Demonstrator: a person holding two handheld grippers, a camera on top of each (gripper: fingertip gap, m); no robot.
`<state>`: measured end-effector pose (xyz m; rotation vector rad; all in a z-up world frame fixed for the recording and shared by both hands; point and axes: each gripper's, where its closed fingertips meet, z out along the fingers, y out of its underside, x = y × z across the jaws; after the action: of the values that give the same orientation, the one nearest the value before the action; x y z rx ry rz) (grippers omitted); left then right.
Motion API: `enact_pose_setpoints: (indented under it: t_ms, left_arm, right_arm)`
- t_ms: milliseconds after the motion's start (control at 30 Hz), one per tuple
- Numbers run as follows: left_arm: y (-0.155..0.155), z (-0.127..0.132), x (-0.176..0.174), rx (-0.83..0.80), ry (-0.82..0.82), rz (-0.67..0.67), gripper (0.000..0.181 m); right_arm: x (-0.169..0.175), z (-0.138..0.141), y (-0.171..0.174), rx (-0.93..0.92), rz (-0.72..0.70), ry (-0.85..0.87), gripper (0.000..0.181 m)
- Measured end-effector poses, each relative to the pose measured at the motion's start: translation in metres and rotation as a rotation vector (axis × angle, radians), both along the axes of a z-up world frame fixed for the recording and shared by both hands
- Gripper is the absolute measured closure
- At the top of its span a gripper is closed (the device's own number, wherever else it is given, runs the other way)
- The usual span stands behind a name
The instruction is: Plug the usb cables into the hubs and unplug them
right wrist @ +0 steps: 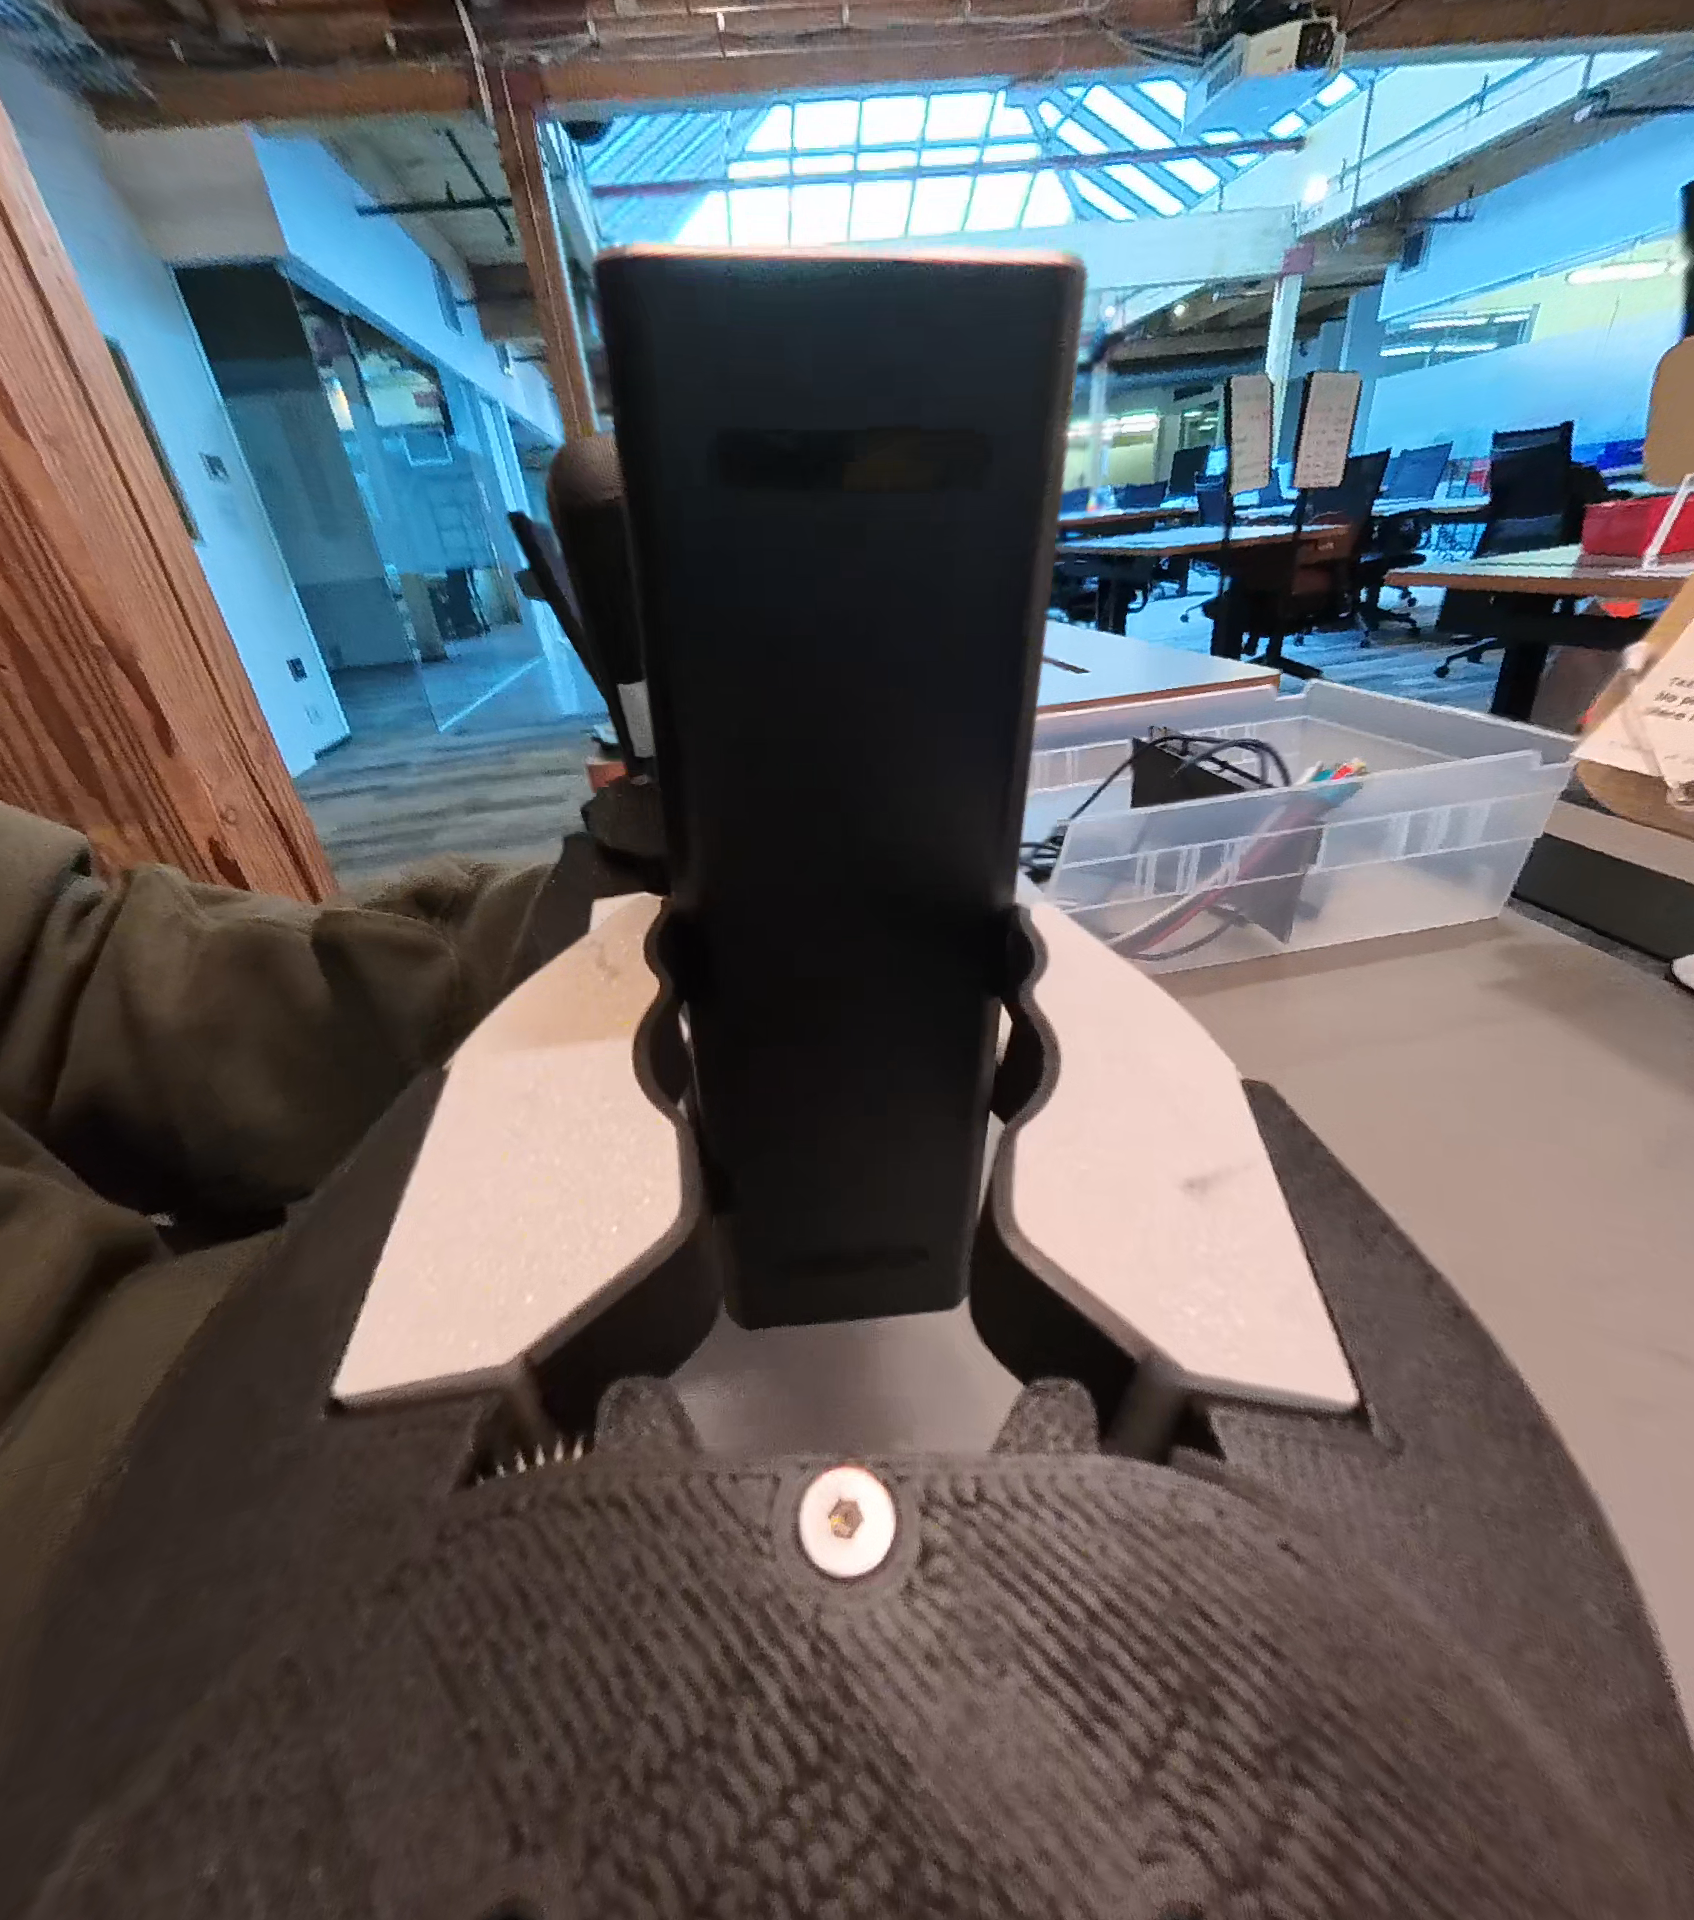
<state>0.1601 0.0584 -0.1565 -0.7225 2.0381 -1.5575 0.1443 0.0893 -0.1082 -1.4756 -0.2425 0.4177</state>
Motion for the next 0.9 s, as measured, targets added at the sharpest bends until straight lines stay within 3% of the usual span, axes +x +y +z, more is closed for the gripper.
enact_pose_setpoints:
  t_ms: [167,400,733,800,900]
  left_arm:
    - [-0.001,0.008,0.005,-0.080,0.000,0.046,0.122]
    - [0.029,0.029,-0.005,-0.198,-0.027,0.111,0.121]
    - [0.075,0.034,-0.017,-0.122,-0.012,0.240,0.127]
    - [0.095,0.039,-0.016,-0.085,-0.012,0.333,0.131]
    - [0.170,0.047,-0.013,0.007,0.057,0.650,0.134]
  right_arm:
    - [0.008,0.008,-0.001,0.041,-0.043,0.021,0.121]
    - [0.037,0.014,-0.013,0.084,-0.092,0.097,0.121]
    - [0.050,0.008,-0.015,0.116,-0.079,0.187,0.121]
    - [0.056,0.009,-0.018,0.120,-0.104,0.184,0.121]
    - [0.069,0.011,-0.024,0.132,-0.148,0.184,0.121]
